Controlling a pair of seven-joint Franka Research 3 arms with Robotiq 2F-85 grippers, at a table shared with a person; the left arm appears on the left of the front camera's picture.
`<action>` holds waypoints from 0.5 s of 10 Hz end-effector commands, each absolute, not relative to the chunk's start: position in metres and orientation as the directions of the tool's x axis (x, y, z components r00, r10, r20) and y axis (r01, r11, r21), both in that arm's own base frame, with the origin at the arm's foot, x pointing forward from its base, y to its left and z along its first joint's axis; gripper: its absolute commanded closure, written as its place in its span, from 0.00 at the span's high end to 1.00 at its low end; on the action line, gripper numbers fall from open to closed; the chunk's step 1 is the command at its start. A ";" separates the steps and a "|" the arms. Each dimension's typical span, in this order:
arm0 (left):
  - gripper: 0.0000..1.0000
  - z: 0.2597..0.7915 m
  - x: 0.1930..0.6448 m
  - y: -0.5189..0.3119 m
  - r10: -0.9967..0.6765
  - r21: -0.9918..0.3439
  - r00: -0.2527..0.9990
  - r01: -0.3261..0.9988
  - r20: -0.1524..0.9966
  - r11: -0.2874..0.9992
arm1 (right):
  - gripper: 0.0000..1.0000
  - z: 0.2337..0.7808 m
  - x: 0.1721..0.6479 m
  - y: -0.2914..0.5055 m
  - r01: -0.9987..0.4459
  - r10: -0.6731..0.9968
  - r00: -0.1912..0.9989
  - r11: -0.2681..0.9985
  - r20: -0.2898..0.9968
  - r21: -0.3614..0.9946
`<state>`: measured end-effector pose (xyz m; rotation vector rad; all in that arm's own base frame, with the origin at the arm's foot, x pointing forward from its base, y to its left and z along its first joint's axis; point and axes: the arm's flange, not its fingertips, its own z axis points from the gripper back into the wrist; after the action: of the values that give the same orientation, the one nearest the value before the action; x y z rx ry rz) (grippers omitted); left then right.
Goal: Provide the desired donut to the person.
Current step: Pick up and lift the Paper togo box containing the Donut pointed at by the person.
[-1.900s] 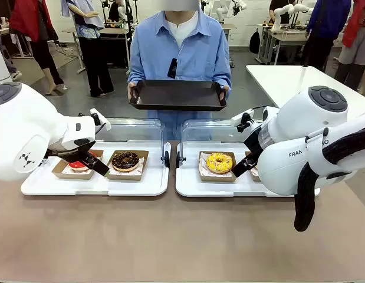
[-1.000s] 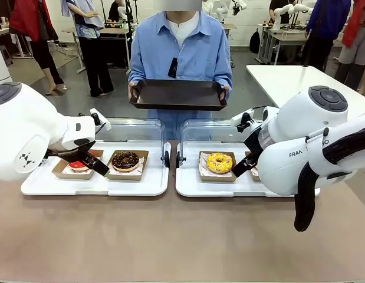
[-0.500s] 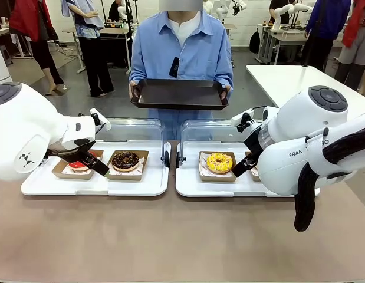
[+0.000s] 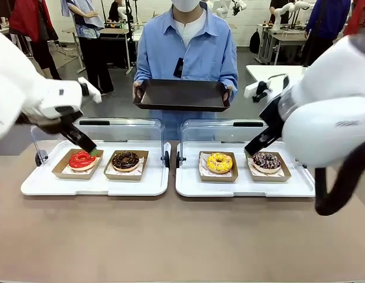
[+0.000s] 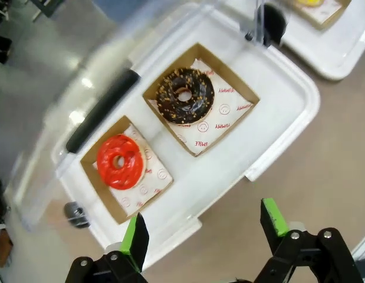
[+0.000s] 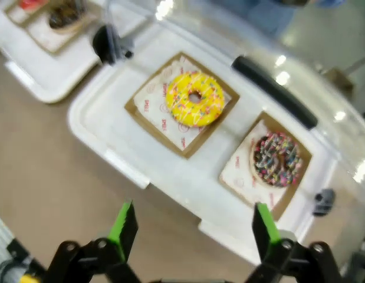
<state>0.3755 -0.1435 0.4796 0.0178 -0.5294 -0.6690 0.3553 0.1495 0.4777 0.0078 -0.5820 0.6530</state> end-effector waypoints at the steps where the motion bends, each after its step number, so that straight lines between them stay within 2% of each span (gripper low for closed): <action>1: 1.00 0.529 0.353 -0.134 -0.618 0.183 0.631 0.615 0.469 0.767 | 1.00 0.523 0.325 0.145 -0.570 0.599 0.678 0.794 0.426 -0.211; 3: 1.00 0.566 0.342 -0.126 -0.620 0.228 0.627 0.593 0.472 0.773 | 1.00 0.556 0.302 0.141 -0.545 0.596 0.700 0.802 0.394 -0.245; 5: 1.00 0.563 0.343 -0.125 -0.627 0.262 0.632 0.579 0.455 0.773 | 1.00 0.565 0.300 0.138 -0.536 0.586 0.697 0.809 0.413 -0.241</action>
<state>0.3368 -0.1253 0.5757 0.0475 -0.5665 -0.6781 0.2926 0.1357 0.5705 -0.0803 -0.4935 0.6544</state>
